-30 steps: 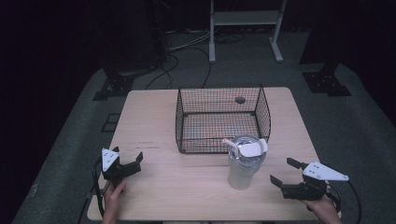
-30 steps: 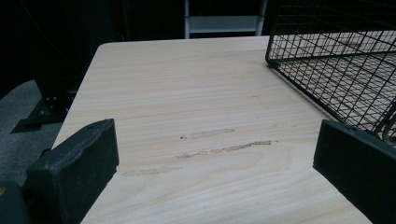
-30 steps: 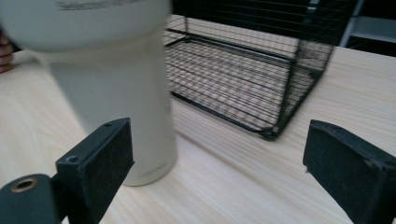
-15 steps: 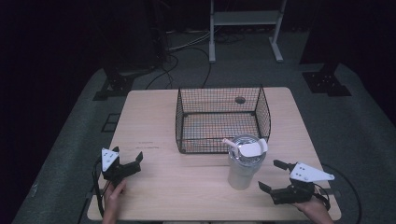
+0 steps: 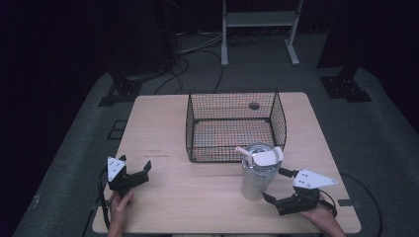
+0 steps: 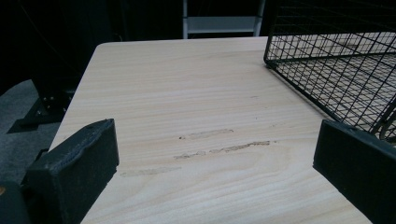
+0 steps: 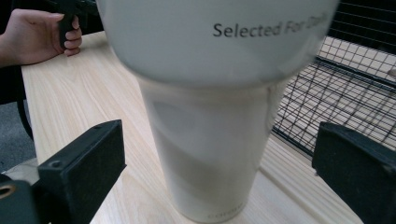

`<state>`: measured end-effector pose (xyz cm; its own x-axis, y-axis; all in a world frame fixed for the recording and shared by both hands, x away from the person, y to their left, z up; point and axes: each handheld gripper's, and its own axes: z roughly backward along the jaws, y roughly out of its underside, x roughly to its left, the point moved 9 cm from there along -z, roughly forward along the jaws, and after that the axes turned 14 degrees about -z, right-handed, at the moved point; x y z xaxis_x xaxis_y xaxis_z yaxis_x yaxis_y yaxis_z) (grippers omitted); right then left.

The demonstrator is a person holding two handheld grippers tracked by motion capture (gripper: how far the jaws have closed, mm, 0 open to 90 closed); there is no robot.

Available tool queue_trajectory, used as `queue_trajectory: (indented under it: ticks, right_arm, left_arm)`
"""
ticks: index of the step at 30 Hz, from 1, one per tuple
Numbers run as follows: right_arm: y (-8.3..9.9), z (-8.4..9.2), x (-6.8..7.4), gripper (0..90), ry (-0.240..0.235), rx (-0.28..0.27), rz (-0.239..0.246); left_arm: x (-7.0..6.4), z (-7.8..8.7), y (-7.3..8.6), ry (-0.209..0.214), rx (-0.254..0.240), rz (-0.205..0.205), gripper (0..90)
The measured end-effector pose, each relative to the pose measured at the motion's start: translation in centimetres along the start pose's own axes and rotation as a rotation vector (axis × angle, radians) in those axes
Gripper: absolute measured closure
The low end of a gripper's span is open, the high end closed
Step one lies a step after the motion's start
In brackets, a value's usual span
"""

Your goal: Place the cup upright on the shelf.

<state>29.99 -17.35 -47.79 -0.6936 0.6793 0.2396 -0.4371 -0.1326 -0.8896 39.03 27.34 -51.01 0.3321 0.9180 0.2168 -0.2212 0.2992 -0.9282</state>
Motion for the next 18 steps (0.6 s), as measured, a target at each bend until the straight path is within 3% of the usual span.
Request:
queue_trajectory:
  ticks: [18]
  right_arm:
    - [-1.0,-2.5,0.8,1.7,-0.012,-0.021,0.017]
  left_arm:
    - [0.0,0.0,0.0,0.002,-0.002,0.000,0.0]
